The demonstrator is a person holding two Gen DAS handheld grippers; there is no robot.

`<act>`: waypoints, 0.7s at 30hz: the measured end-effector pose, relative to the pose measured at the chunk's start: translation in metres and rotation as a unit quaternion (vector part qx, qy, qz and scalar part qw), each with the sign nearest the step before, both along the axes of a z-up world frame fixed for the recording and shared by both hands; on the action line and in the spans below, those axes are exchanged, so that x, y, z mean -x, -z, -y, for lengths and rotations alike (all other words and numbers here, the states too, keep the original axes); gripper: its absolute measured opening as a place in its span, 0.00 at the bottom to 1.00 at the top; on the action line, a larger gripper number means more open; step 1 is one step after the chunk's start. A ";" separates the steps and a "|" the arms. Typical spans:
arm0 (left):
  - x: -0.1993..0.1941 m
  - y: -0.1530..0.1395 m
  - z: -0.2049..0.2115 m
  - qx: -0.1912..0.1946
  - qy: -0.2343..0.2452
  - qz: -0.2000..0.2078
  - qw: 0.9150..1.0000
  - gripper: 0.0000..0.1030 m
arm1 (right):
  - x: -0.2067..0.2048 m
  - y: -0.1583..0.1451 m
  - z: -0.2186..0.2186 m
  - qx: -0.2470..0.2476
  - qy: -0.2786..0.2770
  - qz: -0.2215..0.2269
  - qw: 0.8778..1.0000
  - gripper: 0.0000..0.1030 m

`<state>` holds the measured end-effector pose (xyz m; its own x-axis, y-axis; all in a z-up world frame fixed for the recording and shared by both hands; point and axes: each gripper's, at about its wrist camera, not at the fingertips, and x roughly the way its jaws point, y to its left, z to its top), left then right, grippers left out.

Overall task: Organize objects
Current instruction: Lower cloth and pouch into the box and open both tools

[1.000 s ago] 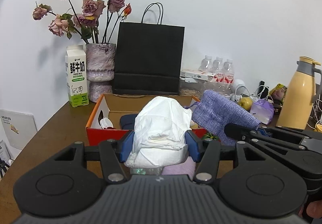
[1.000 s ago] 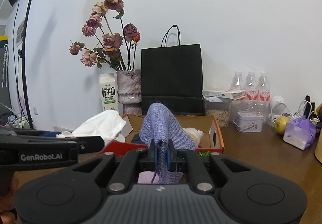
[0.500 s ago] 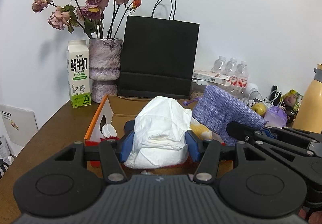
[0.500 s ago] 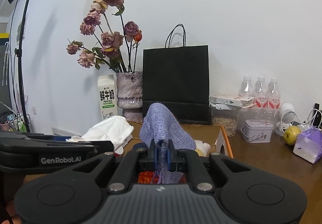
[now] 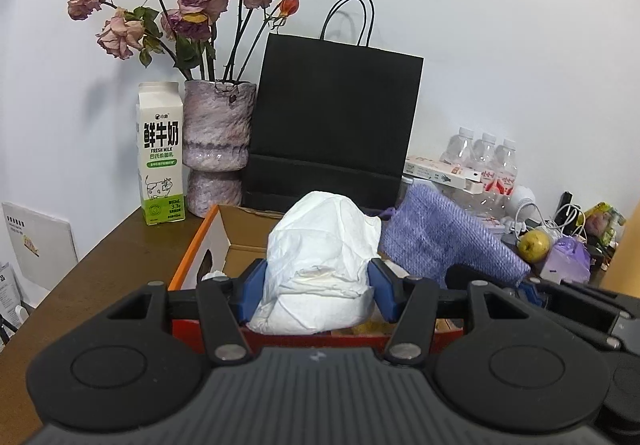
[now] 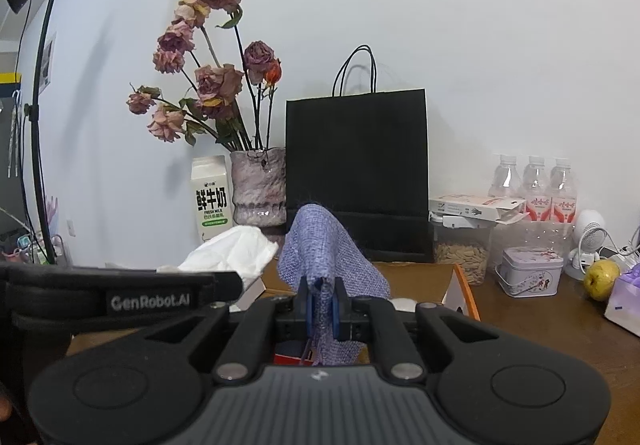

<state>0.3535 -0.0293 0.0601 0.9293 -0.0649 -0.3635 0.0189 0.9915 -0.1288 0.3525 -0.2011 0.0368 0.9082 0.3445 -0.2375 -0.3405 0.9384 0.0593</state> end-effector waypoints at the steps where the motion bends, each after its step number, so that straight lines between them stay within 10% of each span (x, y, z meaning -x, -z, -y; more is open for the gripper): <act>1: -0.003 0.000 0.000 0.001 -0.001 0.000 1.000 0.55 | -0.002 0.000 0.000 0.000 0.002 -0.001 1.000 0.08; 21: -0.046 0.000 -0.007 0.004 -0.012 -0.006 1.000 0.54 | -0.044 0.002 -0.005 0.010 0.006 -0.002 1.000 0.08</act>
<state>0.3994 -0.0227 0.0601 0.9260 -0.0460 -0.3746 -0.0059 0.9907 -0.1362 0.3970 -0.1957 0.0350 0.9111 0.3298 -0.2474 -0.3299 0.9431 0.0423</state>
